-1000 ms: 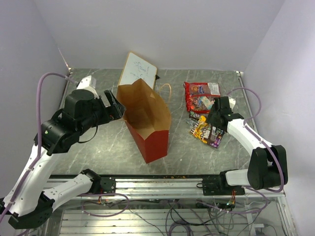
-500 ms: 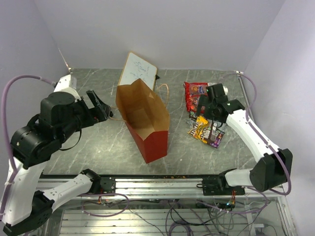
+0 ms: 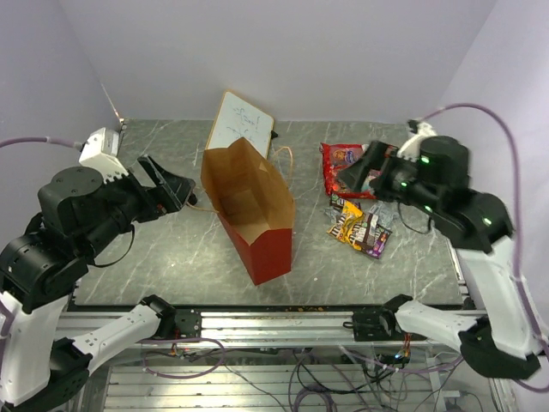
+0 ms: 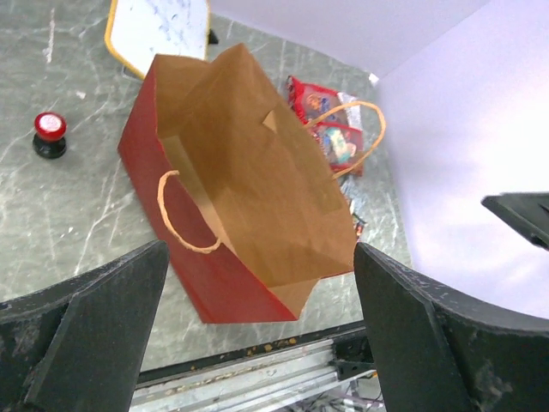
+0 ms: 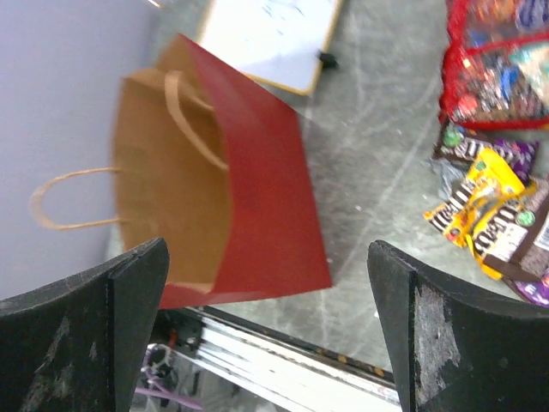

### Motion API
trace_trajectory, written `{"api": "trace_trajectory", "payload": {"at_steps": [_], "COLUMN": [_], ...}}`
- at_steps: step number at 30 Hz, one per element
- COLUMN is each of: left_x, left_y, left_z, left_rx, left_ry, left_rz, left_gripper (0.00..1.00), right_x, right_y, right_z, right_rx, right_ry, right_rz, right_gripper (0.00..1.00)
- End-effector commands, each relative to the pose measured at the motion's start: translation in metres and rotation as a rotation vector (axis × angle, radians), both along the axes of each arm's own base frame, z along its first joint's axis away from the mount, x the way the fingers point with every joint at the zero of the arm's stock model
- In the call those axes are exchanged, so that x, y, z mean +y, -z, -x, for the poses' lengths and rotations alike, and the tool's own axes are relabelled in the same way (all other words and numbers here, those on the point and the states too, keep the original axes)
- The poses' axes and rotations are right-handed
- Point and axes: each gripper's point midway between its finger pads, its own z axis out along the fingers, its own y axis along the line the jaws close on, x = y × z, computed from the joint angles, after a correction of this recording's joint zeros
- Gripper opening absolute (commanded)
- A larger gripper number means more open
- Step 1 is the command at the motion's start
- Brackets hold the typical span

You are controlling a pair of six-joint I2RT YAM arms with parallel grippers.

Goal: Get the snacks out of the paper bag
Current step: Reset both arms

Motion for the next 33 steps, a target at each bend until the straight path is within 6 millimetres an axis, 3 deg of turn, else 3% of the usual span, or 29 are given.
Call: {"api": "trace_trajectory", "payload": {"at_steps": [1,8,11,17,24,33], "left_x": [-0.004,0.006,0.007,0.002,0.002,0.001], "left_y": [-0.044,-0.074,-0.078,-0.081,-0.068,-0.069], "left_z": [0.004,0.021,0.023,0.014,0.002,-0.005], "left_rx": [-0.129,-0.204,-0.226,-0.225,-0.209,-0.233], "left_ry": [0.031,0.049,0.039,0.025,-0.007,-0.019], "left_rz": [0.092,0.109,0.147,0.176,0.158,0.151], "left_gripper": [1.0,0.99,0.99,1.0,1.0,0.99], "right_x": [-0.014,-0.04,-0.051,-0.058,-0.052,-0.043], "right_y": [-0.05,-0.131,-0.149,-0.141,-0.135,-0.137], "right_z": [0.032,0.054,0.06,0.047,0.029,0.013], "right_rx": [-0.119,-0.341,-0.398,-0.358,-0.355,-0.377], "right_ry": [-0.018,0.039,0.082,0.147,0.137,0.11], "right_rz": [-0.085,-0.187,-0.217,-0.159,-0.085,-0.044], "right_gripper": [1.0,1.0,1.0,1.0,1.0,1.0]}}
